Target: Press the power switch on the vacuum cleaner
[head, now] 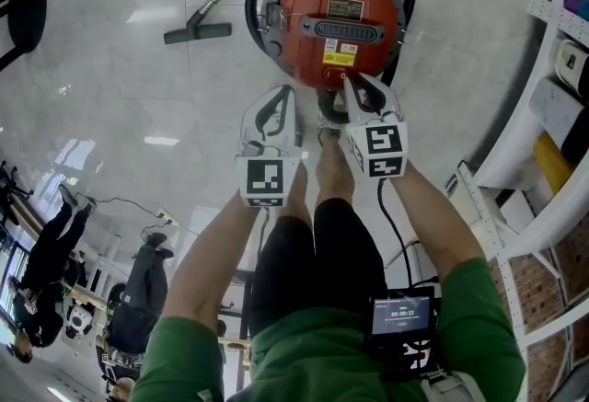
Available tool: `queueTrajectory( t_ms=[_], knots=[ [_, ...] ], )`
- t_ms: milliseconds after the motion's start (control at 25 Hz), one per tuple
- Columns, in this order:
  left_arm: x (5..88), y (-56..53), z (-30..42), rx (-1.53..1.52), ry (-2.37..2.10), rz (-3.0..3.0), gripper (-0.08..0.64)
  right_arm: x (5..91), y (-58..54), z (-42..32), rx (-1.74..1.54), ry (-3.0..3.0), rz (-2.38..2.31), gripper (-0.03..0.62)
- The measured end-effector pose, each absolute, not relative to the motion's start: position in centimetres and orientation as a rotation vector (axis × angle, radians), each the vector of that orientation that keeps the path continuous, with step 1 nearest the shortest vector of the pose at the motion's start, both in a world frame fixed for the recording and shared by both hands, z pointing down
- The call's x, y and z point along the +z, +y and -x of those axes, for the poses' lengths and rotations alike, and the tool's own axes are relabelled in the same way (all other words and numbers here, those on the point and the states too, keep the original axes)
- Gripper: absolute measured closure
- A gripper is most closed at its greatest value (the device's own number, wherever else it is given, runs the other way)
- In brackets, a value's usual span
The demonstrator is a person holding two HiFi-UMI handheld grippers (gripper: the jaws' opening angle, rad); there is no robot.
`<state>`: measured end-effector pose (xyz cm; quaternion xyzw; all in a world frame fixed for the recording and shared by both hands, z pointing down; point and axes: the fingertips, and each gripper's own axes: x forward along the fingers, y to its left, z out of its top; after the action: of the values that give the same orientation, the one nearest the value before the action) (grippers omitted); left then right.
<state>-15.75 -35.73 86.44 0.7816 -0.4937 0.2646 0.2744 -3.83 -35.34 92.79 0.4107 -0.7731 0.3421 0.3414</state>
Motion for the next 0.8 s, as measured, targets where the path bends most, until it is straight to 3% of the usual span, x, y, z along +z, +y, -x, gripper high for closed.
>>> queueTrajectory(
  t_ms=[800],
  knots=[
    [86.8,-36.0,16.8,0.721,-1.332,-2.091,0.552,93.4,-35.3,3.5,0.932,-1.975,-1.089,0.540]
  ],
)
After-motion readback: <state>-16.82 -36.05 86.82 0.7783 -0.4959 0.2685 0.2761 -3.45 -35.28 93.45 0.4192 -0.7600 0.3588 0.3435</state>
